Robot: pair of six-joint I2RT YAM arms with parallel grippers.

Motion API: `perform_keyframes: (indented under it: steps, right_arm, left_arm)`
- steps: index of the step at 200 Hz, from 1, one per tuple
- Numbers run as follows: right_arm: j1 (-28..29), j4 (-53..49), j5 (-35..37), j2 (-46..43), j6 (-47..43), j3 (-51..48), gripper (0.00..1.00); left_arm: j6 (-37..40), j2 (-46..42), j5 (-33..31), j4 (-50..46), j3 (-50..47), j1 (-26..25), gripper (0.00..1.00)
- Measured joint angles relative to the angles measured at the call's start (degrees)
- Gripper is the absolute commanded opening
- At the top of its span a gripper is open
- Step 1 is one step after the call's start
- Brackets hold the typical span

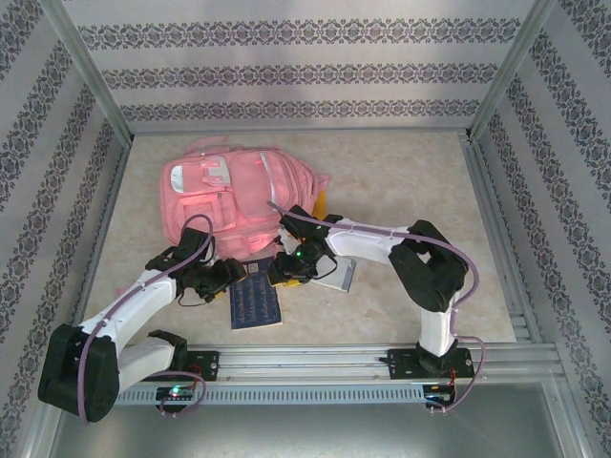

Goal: Pack the student bag

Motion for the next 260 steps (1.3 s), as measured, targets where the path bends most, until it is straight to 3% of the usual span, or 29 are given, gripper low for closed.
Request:
perform_keyframes:
  steps: [34,75,99,163,217,260]
  right_arm:
    - [0.0,1.1,0.4,2.9,2.5,0.1,0.37]
    - [0.0,4.3,0.2,4.8,5.8,0.1,0.18]
    - [0.0,6.0,-1.0,5.6,7.2,0.1,0.13]
    - [-0.1,6.5,-1.3,5.7,7.7,0.0,0.09]
    - [-1.4,4.9,-1.5,5.6,7.6,0.0,0.09]
    - [-1.3,5.3,-1.6,5.5,7.5,0.0,0.1]
  left_arm:
    - [0.2,2.9,0.6,2.9,-2.5,0.1,0.68]
    - [0.2,4.3,2.3,4.9,-3.5,0.6,0.68]
    - [-0.3,4.4,3.8,6.8,-4.9,1.4,0.68]
    - [-3.8,2.2,5.3,9.3,-7.4,2.6,0.55]
    - [-6.1,-3.1,7.5,13.6,-10.7,2.6,0.49]
    - [-10.3,-4.7,16.7,23.0,-13.3,1.4,0.33]
